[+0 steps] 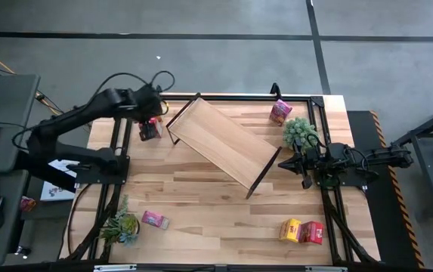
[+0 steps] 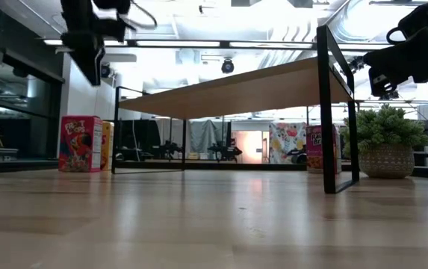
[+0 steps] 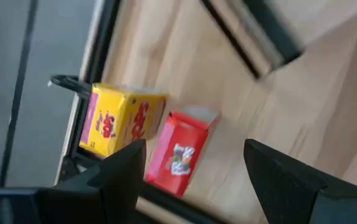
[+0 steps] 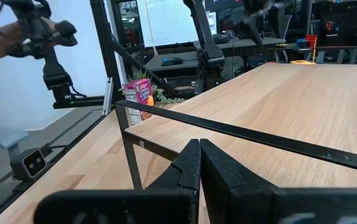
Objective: Stack cereal on shelf
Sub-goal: Put the top red cereal box on the shelf
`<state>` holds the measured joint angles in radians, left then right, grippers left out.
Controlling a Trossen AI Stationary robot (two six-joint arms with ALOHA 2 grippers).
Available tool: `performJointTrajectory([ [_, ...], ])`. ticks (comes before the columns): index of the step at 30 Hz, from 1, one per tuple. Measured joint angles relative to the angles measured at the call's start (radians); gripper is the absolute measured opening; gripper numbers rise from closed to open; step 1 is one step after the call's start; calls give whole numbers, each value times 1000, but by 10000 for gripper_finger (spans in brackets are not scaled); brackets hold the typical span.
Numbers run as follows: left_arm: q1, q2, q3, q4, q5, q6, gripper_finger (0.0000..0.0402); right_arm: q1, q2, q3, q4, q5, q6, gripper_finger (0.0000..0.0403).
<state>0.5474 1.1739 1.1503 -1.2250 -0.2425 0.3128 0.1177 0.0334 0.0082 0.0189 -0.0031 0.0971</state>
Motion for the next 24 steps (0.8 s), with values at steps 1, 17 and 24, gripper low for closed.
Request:
performJointTrajectory([
  [1, 10, 18, 0, -3, -1, 30, 262, 0, 0, 0, 0, 0, 0, 0],
  [17, 48, 81, -79, 15, -2, 318, 262, 0, 0, 0, 0, 0, 0, 0],
  [24, 50, 82, -171, 133, -56, 372, 262, 0, 0, 0, 0, 0, 0, 0],
])
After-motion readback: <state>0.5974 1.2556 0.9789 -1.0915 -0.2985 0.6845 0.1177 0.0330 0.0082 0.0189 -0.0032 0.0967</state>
